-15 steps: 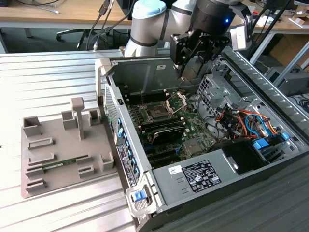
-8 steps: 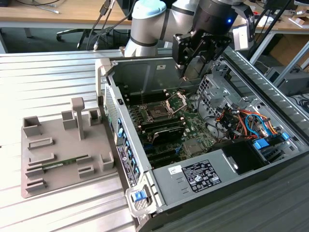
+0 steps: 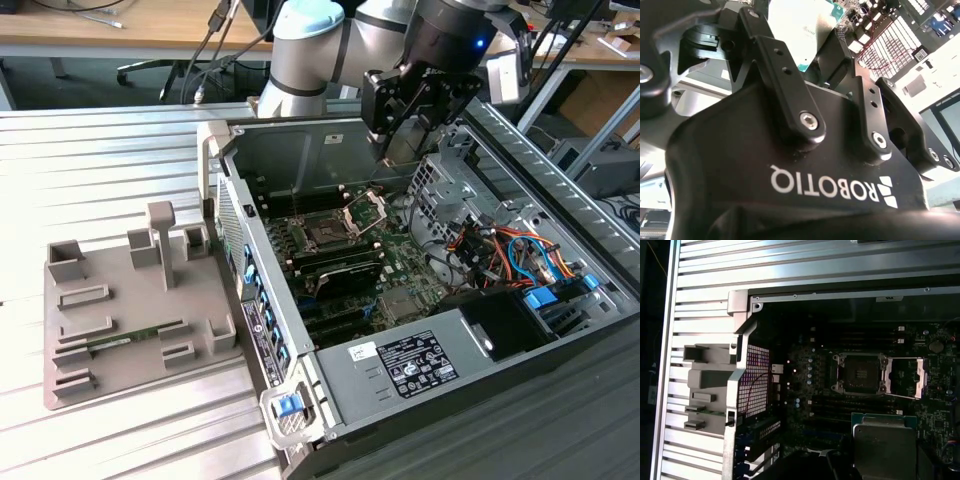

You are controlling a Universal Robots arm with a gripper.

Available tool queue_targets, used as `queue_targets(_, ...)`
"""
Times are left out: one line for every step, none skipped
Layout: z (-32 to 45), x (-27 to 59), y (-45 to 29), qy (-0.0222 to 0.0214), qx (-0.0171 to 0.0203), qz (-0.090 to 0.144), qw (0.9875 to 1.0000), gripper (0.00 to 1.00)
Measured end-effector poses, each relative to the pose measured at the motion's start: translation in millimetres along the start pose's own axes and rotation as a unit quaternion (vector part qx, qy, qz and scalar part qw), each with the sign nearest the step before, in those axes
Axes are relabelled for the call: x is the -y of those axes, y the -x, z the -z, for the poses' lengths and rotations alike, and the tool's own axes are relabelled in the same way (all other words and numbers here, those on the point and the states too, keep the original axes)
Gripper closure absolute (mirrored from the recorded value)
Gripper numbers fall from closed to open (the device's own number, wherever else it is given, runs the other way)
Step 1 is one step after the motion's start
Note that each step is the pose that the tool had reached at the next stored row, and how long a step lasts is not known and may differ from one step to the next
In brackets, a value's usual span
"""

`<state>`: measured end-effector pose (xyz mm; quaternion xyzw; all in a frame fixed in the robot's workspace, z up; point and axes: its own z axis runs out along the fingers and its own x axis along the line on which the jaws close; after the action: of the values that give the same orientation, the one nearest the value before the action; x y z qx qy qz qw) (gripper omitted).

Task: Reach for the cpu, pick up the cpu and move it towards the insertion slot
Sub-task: 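Pick up the cpu and move it towards the insertion slot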

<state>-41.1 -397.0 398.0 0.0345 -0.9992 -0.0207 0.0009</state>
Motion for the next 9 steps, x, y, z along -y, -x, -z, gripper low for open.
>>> queue_targets(0.0,0.1,1.4,0.0000,0.0000,0.000,1.0000,0.45)
queue_targets(0.0,0.2,2.4,0.0000,0.0000,0.000,1.0000,0.45)
queue_targets(0.0,0.2,3.0,0.0000,0.0000,0.000,1.0000,0.45)
queue_targets(0.0,0.3,3.9,0.0000,0.0000,0.000,1.0000,0.45)
queue_targets(0.0,0.3,4.6,0.0000,0.0000,0.000,1.0000,0.45)
queue_targets(0.0,0.4,5.9,0.0000,0.0000,0.000,1.0000,0.45)
queue_targets(0.0,0.4,6.5,0.0000,0.0000,0.000,1.0000,0.45)
queue_targets(0.0,0.5,7.1,0.0000,0.0000,0.000,1.0000,0.45)
queue_targets(0.0,0.6,8.1,0.0000,0.0000,0.000,1.0000,0.45)
